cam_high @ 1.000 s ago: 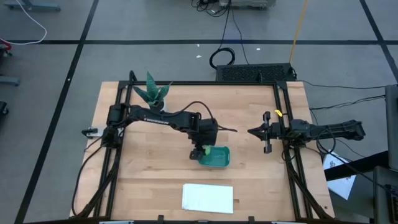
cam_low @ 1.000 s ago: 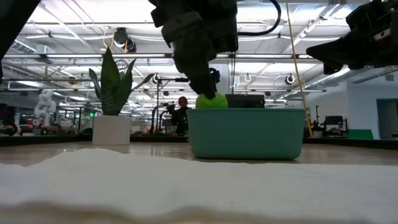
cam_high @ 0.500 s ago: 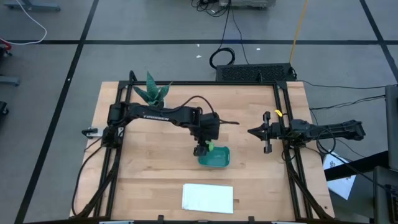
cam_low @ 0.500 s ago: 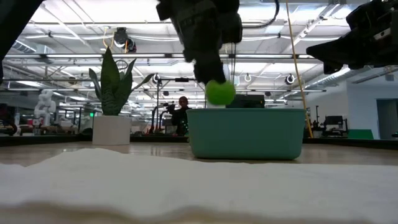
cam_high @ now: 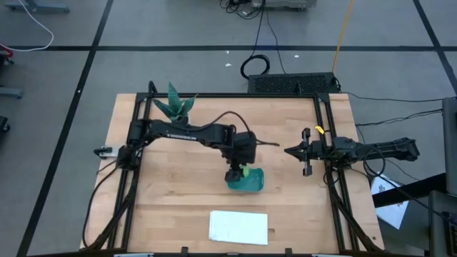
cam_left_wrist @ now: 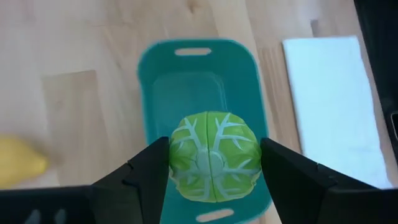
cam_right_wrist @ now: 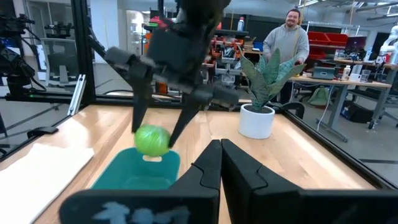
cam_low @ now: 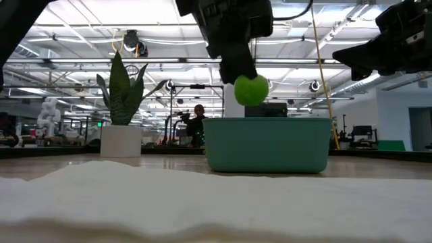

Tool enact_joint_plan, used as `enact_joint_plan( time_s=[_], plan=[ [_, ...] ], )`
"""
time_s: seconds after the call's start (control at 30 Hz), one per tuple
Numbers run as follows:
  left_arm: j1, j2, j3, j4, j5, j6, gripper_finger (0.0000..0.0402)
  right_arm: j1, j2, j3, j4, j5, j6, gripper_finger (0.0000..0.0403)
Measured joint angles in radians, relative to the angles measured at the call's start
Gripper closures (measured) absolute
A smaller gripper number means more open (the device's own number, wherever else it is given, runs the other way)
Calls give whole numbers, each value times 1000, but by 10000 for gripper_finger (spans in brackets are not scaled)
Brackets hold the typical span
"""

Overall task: Pick and placing Produce into tupperware
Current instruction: Put the cabbage into the blue bin

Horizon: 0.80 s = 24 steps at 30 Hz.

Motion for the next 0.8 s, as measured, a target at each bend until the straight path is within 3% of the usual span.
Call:
enact_joint_plan(
  time_s=[0.43, 0.8],
  plan=[
    [-29, 105, 0, -26, 11, 49, 176, 0, 25, 0, -5, -1, 0, 403],
    [-27, 134, -2, -59, -44, 164, 176, 0, 40, 0, -1, -1, 27, 403]
  ],
)
